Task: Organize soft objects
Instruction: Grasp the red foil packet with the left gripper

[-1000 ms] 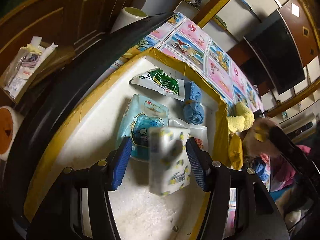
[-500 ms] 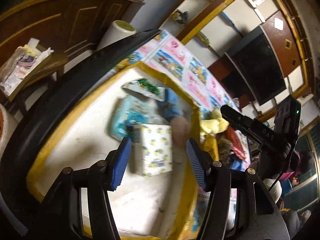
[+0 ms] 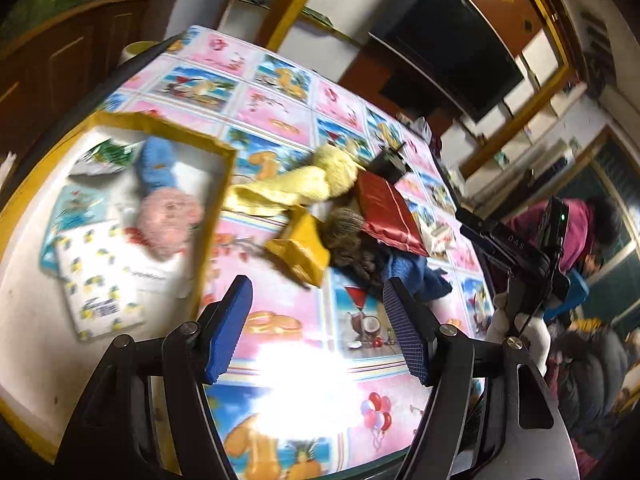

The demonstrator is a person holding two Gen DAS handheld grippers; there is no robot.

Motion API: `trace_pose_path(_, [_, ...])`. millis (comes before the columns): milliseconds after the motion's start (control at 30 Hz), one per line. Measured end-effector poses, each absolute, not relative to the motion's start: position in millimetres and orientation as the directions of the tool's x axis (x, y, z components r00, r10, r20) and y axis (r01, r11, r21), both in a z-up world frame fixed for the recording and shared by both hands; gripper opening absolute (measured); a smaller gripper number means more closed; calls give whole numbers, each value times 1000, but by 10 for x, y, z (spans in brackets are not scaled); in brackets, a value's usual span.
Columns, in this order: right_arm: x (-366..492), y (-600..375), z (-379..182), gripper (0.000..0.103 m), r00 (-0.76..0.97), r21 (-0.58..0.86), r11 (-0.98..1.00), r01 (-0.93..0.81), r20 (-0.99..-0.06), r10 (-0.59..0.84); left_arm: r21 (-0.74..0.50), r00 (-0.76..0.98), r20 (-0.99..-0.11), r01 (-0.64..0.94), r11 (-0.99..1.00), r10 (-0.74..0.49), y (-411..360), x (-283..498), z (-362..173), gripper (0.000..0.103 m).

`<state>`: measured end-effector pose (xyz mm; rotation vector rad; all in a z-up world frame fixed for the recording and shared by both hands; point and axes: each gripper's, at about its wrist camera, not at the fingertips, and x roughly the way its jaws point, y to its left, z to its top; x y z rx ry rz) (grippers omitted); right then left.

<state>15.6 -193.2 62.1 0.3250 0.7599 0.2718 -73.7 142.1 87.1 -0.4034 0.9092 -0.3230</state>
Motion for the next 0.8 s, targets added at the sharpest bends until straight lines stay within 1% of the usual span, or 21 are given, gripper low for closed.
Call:
trace_pose_path(100, [245,-2154,545,55,707,406,910,-88,-618,344,-410,545,-733,126,904,-408,1129,-582,905,68])
trace_pose_path(233, [455,-2401,423,55,721,420,907,-22,-622,306,-354,530,-759,153,923,-379,729,-333,935,68])
trace_pose_path(333, [444,-2581,327,55,739,455,891,-3,-599,309,-330,511,-776,170,928,-370,492,-65,921,68])
trace_pose_path(400, [438,-2661,277,55,731,454,891,14,-613,300,-305,499,-789,189,933,-359,333,146,893,68])
trace_pose_path(567, [392,-2804,309,55,734,514,858,14,-587,340,-229,464,-826,241,943,-319,-59,664,729,68])
trace_pose_path(733, [399,-2855,299,55,728,554,833,18,-579,369,-30,431,-886,319,947,-173,-394,900,476,68])
trace_pose_path(800, [413,-2896,269,55,719,584,811,27,-575,391,2,407,-903,330,944,-141,-459,948,381,69])
